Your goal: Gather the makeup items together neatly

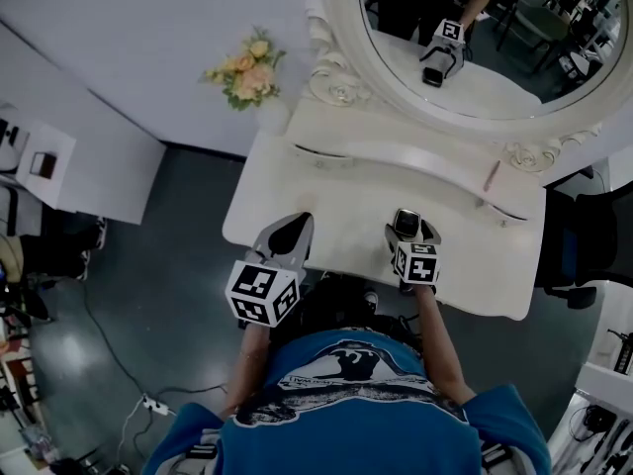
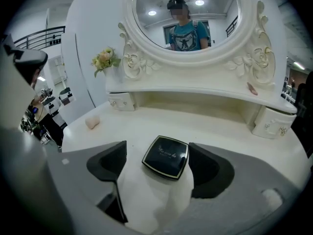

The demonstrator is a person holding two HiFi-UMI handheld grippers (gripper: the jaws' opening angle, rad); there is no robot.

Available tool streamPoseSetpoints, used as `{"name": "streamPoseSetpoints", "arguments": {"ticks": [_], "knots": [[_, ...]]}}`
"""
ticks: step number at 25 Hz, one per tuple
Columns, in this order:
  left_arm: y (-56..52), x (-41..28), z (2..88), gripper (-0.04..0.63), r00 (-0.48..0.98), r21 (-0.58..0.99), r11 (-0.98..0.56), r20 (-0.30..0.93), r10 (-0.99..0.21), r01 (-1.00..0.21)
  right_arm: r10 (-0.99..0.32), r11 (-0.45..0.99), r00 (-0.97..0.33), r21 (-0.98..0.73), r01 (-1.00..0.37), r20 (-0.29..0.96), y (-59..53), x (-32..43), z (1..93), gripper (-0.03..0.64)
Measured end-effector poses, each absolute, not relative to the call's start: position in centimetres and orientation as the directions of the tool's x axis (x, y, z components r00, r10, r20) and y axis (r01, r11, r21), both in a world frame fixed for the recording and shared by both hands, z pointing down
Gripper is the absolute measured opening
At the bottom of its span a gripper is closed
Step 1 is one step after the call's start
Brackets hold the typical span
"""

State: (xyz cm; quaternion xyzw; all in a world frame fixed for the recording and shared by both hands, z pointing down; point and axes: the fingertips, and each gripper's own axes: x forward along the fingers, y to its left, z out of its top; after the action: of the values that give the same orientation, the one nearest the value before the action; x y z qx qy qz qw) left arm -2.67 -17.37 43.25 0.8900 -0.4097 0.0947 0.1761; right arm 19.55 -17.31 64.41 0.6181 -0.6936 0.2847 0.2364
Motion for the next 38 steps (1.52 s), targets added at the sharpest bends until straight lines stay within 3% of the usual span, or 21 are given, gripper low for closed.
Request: {"name": "streamPoseSetpoints", "arguments": {"ticks": [11,20,28,32,38], "knots": [[-19.1,-4.9,44.0,0.014,0.625,0.253,-0.572,0.317,-0.713,-0.780,-0.727,0.334,-0.345,-0.134,-0.933,0.593,-20.1,10.7,60.0,0.294],[-20.9,-8.5,43.8,0.014,0.582,0.249,-0.527,0.309,-0.752,-0.813,-0.576,0.616,-0.532,-0.099,-0.782,0.621,-21.9,-0.6,61.2,0.251],[-21.9,-11.2,44.0,0.014,0.563,0.247,-0.507,0.317,-0.763,-0.826,-0.501,0.724,-0.546,-0.020,-0.689,0.672,-23.6,-5.6,63.6,0.199],[-22.4,-12.0,44.2,0.014,0.569,0.251,-0.512,0.324,-0.756,-0.822,-0.489,0.730,-0.506,0.015,-0.683,0.711,-23.9,-5.9,64.7,0.136],[-23.0,-11.6,44.9,0.014,0.606,0.264,-0.546,0.327,-0.725,-0.795,-0.483,0.700,-0.490,-0.017,-0.714,0.726,-23.8,-5.2,65.8,0.099]]}}
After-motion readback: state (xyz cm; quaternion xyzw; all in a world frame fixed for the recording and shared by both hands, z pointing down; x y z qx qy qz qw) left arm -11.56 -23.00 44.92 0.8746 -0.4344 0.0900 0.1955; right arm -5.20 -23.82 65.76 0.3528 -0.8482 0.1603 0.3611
